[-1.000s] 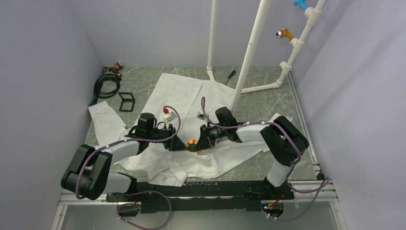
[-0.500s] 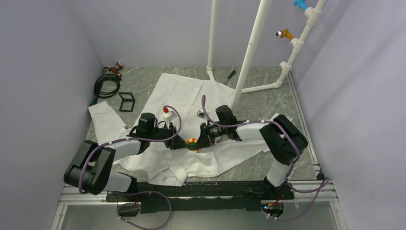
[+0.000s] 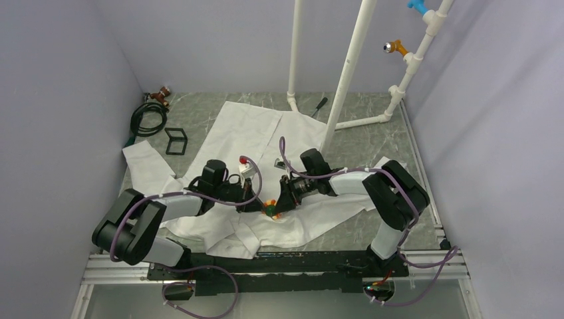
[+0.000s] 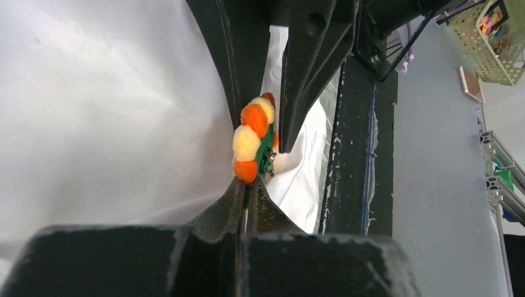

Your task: Remove the brooch from the garment

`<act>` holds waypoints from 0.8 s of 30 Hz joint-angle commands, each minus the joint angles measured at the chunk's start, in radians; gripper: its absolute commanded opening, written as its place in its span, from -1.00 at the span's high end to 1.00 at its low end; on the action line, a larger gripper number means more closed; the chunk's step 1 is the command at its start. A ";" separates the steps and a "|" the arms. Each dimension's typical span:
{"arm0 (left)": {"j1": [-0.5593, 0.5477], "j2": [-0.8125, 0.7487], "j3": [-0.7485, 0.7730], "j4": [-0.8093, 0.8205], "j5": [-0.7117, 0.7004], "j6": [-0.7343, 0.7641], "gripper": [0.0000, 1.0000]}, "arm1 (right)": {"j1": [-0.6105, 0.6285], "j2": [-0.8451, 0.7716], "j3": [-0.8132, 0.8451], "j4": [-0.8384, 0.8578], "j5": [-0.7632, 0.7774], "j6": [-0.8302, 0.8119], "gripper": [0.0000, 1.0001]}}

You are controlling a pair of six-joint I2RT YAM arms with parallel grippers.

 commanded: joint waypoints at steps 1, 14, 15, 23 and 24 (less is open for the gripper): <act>-0.020 0.024 0.039 -0.017 0.013 0.069 1.00 | -0.023 -0.065 -0.010 -0.073 0.006 -0.102 0.27; -0.118 -0.015 0.074 -0.167 -0.108 0.239 1.00 | -0.030 -0.082 0.008 -0.107 -0.014 -0.136 0.25; -0.120 -0.015 0.074 -0.171 -0.133 0.239 1.00 | -0.023 -0.080 0.006 -0.103 -0.016 -0.132 0.25; -0.120 0.003 0.075 -0.140 -0.131 0.203 1.00 | 0.038 -0.022 -0.002 -0.109 0.035 -0.141 0.35; -0.120 -0.001 0.071 -0.127 -0.124 0.192 1.00 | 0.038 -0.007 -0.003 -0.097 0.036 -0.130 0.46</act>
